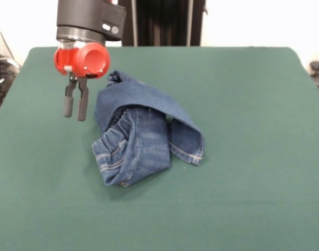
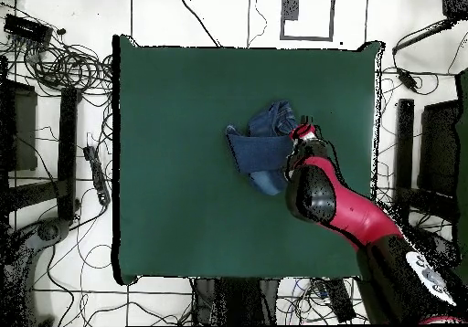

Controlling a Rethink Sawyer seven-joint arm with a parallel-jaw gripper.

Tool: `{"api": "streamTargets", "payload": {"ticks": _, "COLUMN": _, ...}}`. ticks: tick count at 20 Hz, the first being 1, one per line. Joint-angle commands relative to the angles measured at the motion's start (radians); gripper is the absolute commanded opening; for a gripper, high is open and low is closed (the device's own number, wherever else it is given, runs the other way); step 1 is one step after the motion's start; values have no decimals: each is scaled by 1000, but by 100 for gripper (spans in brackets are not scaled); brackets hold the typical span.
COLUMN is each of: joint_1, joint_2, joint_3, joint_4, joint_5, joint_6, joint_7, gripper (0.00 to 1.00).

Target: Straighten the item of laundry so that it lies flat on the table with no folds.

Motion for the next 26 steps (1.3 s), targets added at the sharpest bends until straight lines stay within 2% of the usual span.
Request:
{"api": "streamTargets", "payload": {"ticks": 1, "joint_1": 21, "joint_2": 59, "joint_3": 142, "joint_4": 67, "joint_5": 14, "joint_6": -63, "joint_7": 256, "gripper": 100}}
{"api": "streamTargets", "payload": {"ticks": 8, "joint_1": 44, "joint_2": 114, "joint_3": 142, "joint_4": 41, "joint_5": 34, "joint_6": -102, "joint_7": 257, "gripper": 100}}
{"api": "streamTargets", "payload": {"ticks": 17, "joint_1": 65, "joint_2": 164, "joint_3": 127, "joint_4": 23, "joint_5": 62, "joint_6": -88, "joint_7": 238, "gripper": 100}}
{"api": "streamTargets", "payload": {"ticks": 26, "joint_1": 149, "joint_2": 172, "joint_3": 8, "joint_4": 14, "joint_5": 156, "joint_6": 5, "joint_7": 168, "gripper": 100}}
